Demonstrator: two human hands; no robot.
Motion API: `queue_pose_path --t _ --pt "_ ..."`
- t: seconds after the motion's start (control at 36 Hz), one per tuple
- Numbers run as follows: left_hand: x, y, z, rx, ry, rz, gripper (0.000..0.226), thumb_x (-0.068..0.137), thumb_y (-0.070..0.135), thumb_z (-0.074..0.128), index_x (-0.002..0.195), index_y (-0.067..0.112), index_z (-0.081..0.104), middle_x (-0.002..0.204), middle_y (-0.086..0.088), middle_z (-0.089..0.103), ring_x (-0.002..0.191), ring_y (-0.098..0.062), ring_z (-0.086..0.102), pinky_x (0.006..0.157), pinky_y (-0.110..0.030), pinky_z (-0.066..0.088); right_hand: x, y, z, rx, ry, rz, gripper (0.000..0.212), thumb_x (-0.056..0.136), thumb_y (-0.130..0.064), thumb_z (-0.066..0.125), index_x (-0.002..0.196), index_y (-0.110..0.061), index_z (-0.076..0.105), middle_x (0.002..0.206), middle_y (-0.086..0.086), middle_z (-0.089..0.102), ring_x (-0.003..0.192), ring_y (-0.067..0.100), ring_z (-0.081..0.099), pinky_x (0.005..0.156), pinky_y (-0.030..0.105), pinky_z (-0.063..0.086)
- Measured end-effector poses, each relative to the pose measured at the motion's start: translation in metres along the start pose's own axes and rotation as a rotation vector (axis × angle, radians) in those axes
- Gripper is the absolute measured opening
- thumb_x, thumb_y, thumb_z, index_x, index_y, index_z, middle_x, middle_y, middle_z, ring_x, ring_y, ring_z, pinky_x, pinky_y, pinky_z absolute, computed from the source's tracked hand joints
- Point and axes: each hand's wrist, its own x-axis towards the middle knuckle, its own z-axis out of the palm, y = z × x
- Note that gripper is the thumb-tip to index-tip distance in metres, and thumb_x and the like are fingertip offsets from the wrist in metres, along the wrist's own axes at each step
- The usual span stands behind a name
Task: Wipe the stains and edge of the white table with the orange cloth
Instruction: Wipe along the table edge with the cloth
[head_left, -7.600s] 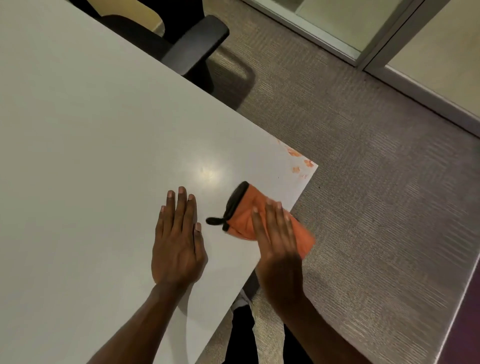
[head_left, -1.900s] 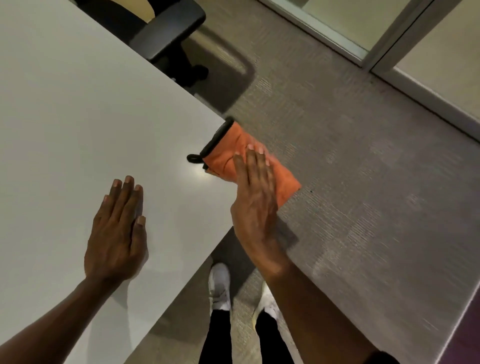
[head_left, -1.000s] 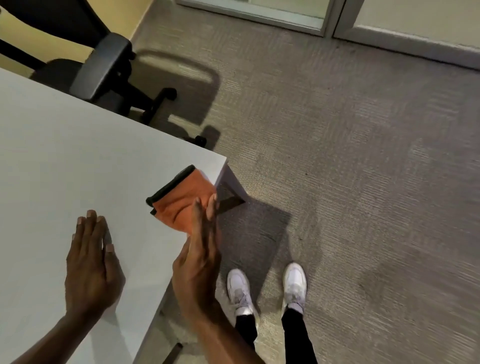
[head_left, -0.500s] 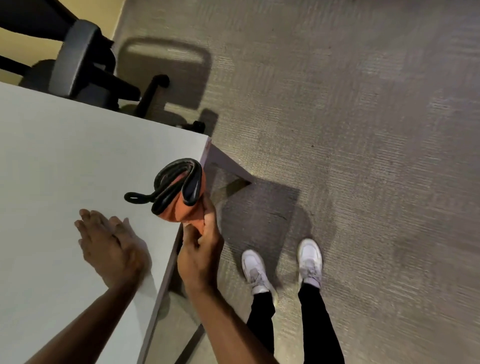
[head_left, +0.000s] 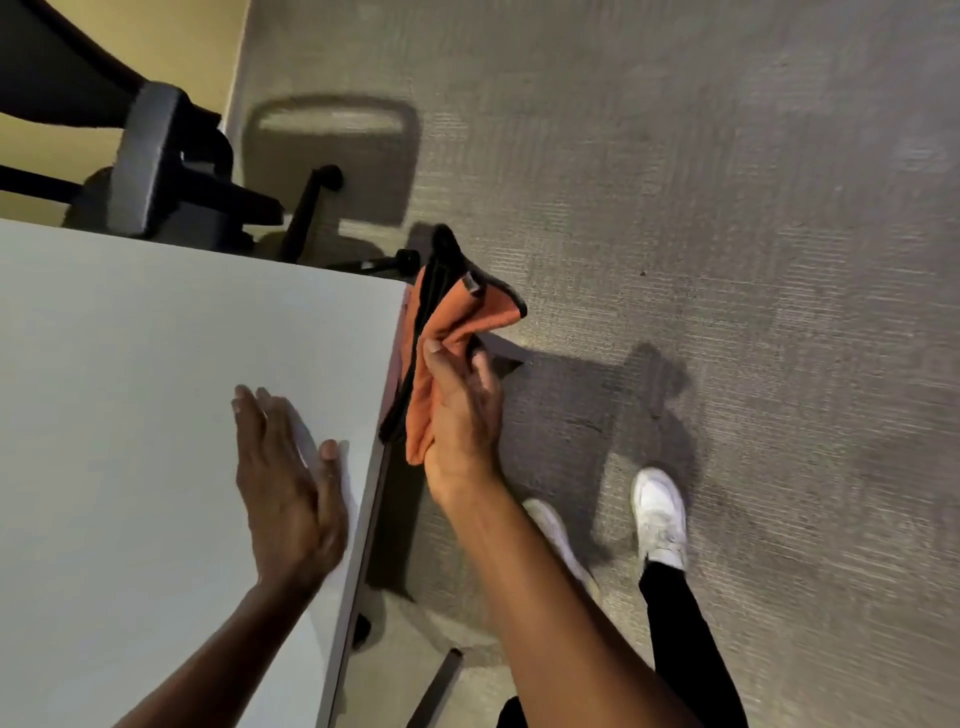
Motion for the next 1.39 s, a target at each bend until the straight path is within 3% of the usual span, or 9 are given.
queue_pose_path --t 0.11,0.19,0.42,0.58,0.75,0.94,1.03,1.25,1.39 --pt "0.005 0.014 0.005 -0.098 0.033 -0.118 0.08 0.114 0.061 0.024 0.178 0.014 0.02 0.19 -0.001 0.005 0.176 -0.014 0.001 0.14 -0.036 0.006 -0.004 0.002 0.006 -0.123 0.043 -0.075 0.062 0.065 -0.041 0.102 0.111 -0.018 0.069 0.091 -0.002 0.074 0.073 0.018 0.066 0.065 0.03 0.052" --pt "0.004 0.014 0.006 -0.108 0.044 -0.162 0.079 0.114 0.06 0.028 0.177 0.013 0.024 0.189 0.0 0.011 0.176 -0.015 0.006 0.139 -0.04 0.011 -0.002 0.005 0.01 -0.133 0.202 -0.097 0.049 0.069 -0.022 0.099 0.111 -0.012 0.074 0.105 0.011 0.082 0.093 0.027 0.077 0.087 0.042 0.064" --pt "0.004 0.014 0.002 -0.09 0.041 -0.168 0.085 0.11 0.068 0.028 0.177 0.017 0.025 0.189 0.0 0.014 0.176 -0.017 0.01 0.138 -0.042 0.013 -0.02 0.023 -0.017 -0.048 0.183 0.067 0.029 0.091 -0.018 0.086 0.096 -0.01 0.059 0.052 -0.005 0.052 0.036 0.012 0.043 0.043 0.022 0.035" --pt "0.005 0.013 0.003 -0.087 0.034 -0.176 0.086 0.109 0.069 0.033 0.177 0.018 0.024 0.189 0.001 0.014 0.176 -0.018 0.011 0.14 -0.05 0.017 -0.008 0.0 0.01 -0.152 0.218 -0.094 0.021 0.092 -0.022 0.085 0.102 -0.014 0.069 0.073 -0.015 0.07 0.062 -0.004 0.063 0.062 0.014 0.05" --pt "0.005 0.01 0.003 -0.088 0.029 -0.156 0.086 0.109 0.067 0.035 0.176 0.014 0.026 0.188 -0.001 0.016 0.176 -0.019 0.012 0.14 -0.054 0.02 0.001 -0.021 0.005 -0.363 0.248 -0.351 0.029 0.091 -0.008 0.085 0.115 0.002 0.071 0.101 0.014 0.077 0.085 0.001 0.07 0.076 0.026 0.057" --pt "0.007 0.012 0.004 -0.094 0.029 -0.167 0.091 0.106 0.075 0.03 0.178 0.018 0.024 0.189 0.001 0.014 0.176 -0.02 0.012 0.14 -0.056 0.019 -0.001 -0.043 -0.019 -0.841 0.177 -0.547 0.084 0.085 0.001 0.081 0.159 -0.024 0.049 0.142 -0.002 0.069 0.124 0.001 0.061 0.091 0.003 0.044" --pt "0.007 0.01 0.005 -0.088 0.028 -0.162 0.093 0.106 0.077 0.028 0.178 0.018 0.024 0.189 0.001 0.014 0.176 -0.018 0.011 0.14 -0.056 0.019 0.005 -0.041 -0.017 -0.795 0.158 -0.595 0.067 0.088 0.007 0.075 0.148 -0.02 0.063 0.133 -0.018 0.066 0.117 -0.021 0.06 0.095 -0.003 0.042" --pt "0.006 0.011 0.004 -0.072 0.03 -0.164 0.083 0.11 0.062 0.036 0.176 0.013 0.026 0.189 -0.003 0.015 0.176 -0.02 0.011 0.139 -0.055 0.02 -0.005 -0.018 0.01 -0.792 0.149 -0.701 0.05 0.094 -0.011 0.059 0.14 -0.026 0.067 0.131 -0.004 0.077 0.12 0.008 0.073 0.099 0.037 0.063" --pt "0.006 0.011 0.003 -0.054 0.018 -0.163 0.088 0.109 0.068 0.03 0.177 0.013 0.023 0.189 -0.002 0.012 0.176 -0.019 0.008 0.14 -0.053 0.018 -0.03 -0.001 0.006 -0.85 0.139 -0.658 0.05 0.091 -0.012 0.061 0.139 -0.023 0.07 0.121 -0.006 0.081 0.111 0.001 0.075 0.094 0.029 0.063"
